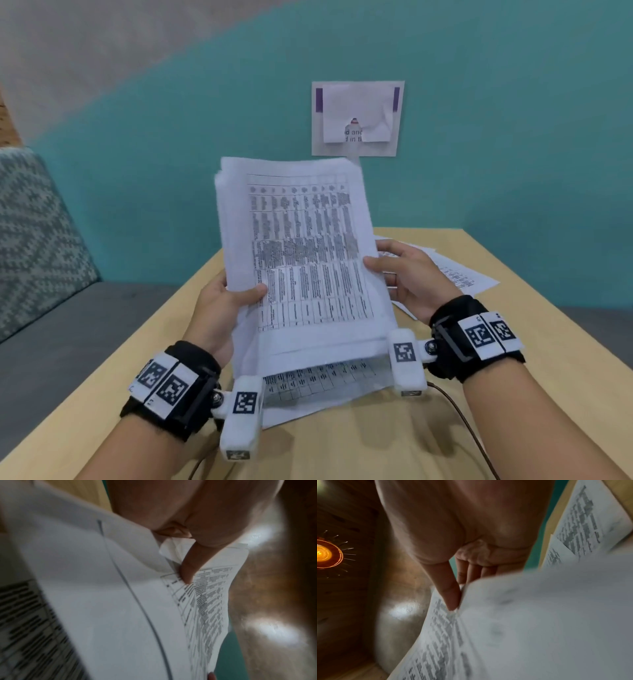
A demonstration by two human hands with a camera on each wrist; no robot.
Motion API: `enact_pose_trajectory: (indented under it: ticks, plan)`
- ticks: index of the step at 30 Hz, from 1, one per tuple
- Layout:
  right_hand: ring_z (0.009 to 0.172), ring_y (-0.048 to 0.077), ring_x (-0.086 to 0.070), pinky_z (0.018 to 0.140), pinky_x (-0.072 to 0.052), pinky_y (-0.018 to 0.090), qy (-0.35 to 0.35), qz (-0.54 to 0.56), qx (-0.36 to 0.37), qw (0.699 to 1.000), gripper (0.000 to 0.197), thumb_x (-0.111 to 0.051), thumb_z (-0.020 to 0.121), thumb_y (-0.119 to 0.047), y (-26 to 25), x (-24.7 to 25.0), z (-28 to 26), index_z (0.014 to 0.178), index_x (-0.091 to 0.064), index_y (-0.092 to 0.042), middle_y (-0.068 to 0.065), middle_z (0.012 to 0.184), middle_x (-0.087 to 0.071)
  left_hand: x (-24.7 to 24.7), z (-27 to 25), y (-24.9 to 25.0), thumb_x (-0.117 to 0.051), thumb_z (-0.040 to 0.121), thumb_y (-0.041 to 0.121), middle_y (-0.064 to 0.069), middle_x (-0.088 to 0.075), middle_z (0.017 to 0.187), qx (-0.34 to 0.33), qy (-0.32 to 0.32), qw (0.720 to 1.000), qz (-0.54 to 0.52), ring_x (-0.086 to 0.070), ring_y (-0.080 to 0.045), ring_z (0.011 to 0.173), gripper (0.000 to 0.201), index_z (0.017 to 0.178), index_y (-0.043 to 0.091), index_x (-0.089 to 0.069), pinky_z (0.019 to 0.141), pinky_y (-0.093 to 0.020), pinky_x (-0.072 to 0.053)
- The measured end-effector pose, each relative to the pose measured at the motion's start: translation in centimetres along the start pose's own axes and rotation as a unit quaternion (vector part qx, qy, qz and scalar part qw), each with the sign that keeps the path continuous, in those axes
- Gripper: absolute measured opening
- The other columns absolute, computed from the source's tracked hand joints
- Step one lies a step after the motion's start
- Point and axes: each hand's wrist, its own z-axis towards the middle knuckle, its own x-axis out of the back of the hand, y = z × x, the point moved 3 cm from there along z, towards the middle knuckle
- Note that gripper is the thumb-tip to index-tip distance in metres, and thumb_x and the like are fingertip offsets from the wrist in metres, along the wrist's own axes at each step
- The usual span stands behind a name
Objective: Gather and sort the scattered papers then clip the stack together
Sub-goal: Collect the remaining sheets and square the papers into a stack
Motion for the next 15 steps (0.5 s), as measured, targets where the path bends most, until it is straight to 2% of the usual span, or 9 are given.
enact_pose_trajectory:
  ticks: [1,3,5,8,11,12,14,15]
  plan:
    - [0.078,0.024,-0.069,0.067,-0.058,0.030,-0.007,0.000,-0.006,1.000,0.024,-0.069,0.089,-0.004,0.2,0.0,0.0,0.110,-0.071,-0.016,0.010,0.102,-0.076,0.4,0.1,0.2,-0.062,0.093,-0.012,-0.017,-0.080,0.111,-0.002,0.015,1.000,-0.016,-0.078,-0.033,0.096,0.037,0.124,0.006,-0.066,0.076,-0.044,-0.065]
    - [0.076,0.025,-0.067,0.065,-0.057,0.031,-0.018,-0.008,-0.009,1.000,0.026,-0.069,0.087,-0.002,0.5,-0.1,0.0,0.108,-0.072,-0.016,0.012,0.098,-0.075,1.3,0.7,0.2,-0.062,0.094,-0.011,-0.020,-0.076,0.119,-0.001,0.046,0.998,-0.053,-0.073,-0.040,0.109,0.039,0.130,0.005,-0.064,0.092,-0.055,-0.060]
    - [0.072,0.025,-0.069,0.065,-0.060,0.034,-0.035,-0.030,-0.018,0.999,0.024,-0.069,0.088,-0.002,0.7,-0.3,-0.1,0.108,-0.072,-0.014,0.014,0.094,-0.075,2.6,1.6,-0.3,-0.061,0.095,-0.011,-0.021,-0.073,0.125,0.001,0.076,0.992,-0.096,-0.070,-0.043,0.114,0.039,0.131,0.005,-0.062,0.099,-0.061,-0.054]
    - [0.071,0.026,-0.070,0.066,-0.058,0.036,-0.028,-0.067,-0.043,0.996,0.016,-0.067,0.094,-0.010,1.3,-0.1,0.0,0.109,-0.071,-0.011,0.015,0.093,-0.076,4.5,3.0,-1.1,-0.060,0.095,-0.009,-0.024,-0.069,0.132,0.016,0.100,0.981,-0.164,-0.070,-0.045,0.115,0.046,0.140,0.003,-0.058,0.095,-0.064,-0.056]
    - [0.063,0.024,-0.063,0.060,-0.052,0.033,0.022,-0.118,-0.067,0.990,0.013,-0.065,0.095,-0.015,2.1,0.4,0.1,0.103,-0.072,-0.008,0.015,0.086,-0.072,7.0,4.7,-2.7,-0.068,0.091,-0.002,-0.017,-0.070,0.133,0.060,0.131,0.966,-0.213,-0.072,-0.041,0.110,0.055,0.144,0.007,-0.058,0.085,-0.062,-0.059]
    - [0.061,0.023,-0.061,0.060,-0.051,0.033,0.035,-0.135,-0.082,0.987,0.013,-0.066,0.095,-0.016,2.4,0.4,0.1,0.102,-0.072,-0.006,0.015,0.085,-0.071,7.7,5.3,-3.4,-0.077,0.083,0.001,-0.016,-0.069,0.135,0.078,0.131,0.962,-0.226,-0.072,-0.041,0.113,0.065,0.145,0.011,-0.058,0.087,-0.065,-0.057]
    - [0.062,0.022,-0.060,0.058,-0.051,0.031,0.043,-0.180,-0.125,0.975,0.017,-0.065,0.094,-0.015,3.2,0.0,0.8,0.103,-0.070,-0.002,0.014,0.083,-0.069,8.8,6.3,-4.9,-0.097,0.054,0.005,-0.018,-0.068,0.138,0.115,0.112,0.953,-0.257,-0.069,-0.045,0.118,0.100,0.145,0.015,-0.057,0.094,-0.070,-0.051]
    - [0.063,0.022,-0.060,0.057,-0.051,0.030,0.041,-0.209,-0.154,0.965,0.017,-0.065,0.094,-0.015,3.5,-0.3,1.3,0.104,-0.069,-0.003,0.013,0.084,-0.068,9.3,6.9,-5.7,-0.099,0.046,0.006,-0.018,-0.069,0.136,0.130,0.112,0.949,-0.264,-0.069,-0.047,0.118,0.107,0.145,0.015,-0.058,0.096,-0.072,-0.049]
